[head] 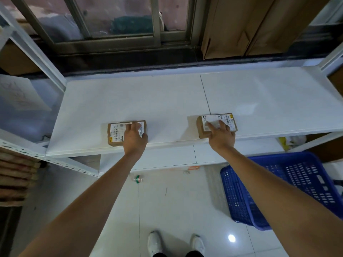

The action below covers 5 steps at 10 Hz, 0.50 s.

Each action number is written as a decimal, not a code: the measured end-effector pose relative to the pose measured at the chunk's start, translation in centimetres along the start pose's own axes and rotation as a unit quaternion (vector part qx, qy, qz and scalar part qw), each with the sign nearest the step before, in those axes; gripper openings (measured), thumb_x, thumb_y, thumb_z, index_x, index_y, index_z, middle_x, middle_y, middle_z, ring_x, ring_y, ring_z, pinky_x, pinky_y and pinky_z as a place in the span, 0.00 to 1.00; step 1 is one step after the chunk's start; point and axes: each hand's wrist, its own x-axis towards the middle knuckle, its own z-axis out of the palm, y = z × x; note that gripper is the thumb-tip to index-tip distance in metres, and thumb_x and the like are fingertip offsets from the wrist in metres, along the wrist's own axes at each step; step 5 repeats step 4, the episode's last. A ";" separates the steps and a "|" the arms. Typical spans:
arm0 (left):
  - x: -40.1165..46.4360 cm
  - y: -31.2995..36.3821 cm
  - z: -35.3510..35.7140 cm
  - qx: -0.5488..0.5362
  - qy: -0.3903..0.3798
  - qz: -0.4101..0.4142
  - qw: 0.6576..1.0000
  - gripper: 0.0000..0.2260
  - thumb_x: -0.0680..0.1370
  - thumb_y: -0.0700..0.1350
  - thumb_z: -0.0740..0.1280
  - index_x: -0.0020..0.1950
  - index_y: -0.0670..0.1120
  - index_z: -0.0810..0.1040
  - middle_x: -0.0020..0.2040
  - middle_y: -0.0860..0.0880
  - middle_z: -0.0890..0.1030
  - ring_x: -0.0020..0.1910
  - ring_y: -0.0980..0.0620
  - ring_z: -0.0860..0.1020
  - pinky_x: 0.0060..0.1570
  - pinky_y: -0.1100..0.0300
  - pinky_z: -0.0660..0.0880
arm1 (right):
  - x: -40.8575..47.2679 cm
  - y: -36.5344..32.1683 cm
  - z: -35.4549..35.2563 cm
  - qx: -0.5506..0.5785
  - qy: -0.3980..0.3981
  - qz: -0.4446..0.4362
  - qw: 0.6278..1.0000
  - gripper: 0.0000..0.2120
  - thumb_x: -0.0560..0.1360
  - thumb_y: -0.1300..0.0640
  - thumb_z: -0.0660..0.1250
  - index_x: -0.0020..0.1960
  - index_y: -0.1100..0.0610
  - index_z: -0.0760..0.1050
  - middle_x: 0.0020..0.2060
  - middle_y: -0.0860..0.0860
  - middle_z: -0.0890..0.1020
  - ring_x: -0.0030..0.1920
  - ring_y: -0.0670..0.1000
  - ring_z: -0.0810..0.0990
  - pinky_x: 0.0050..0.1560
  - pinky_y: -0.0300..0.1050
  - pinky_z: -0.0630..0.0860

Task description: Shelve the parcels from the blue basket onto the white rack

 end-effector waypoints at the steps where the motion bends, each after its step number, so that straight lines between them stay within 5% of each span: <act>1: -0.2 0.2 0.1 0.004 0.000 -0.001 1.000 0.14 0.74 0.39 0.66 0.59 0.41 0.74 0.60 0.44 0.74 0.51 0.40 0.77 0.48 0.51 0.74 | 0.0 -0.1 -0.1 0.003 -0.001 0.008 1.000 0.25 0.80 0.50 0.56 0.76 0.40 0.57 0.78 0.55 0.56 0.77 0.59 0.56 0.73 0.61 0.58; 5: -3.3 1.4 -3.4 -0.081 0.040 -0.018 0.996 0.10 0.76 0.37 0.66 0.57 0.40 0.74 0.59 0.45 0.75 0.37 0.47 0.75 0.45 0.62 0.68 | -2.9 0.5 -3.6 0.186 0.123 -0.028 0.974 0.27 0.77 0.57 0.62 0.75 0.49 0.64 0.74 0.57 0.65 0.72 0.59 0.65 0.67 0.59 0.67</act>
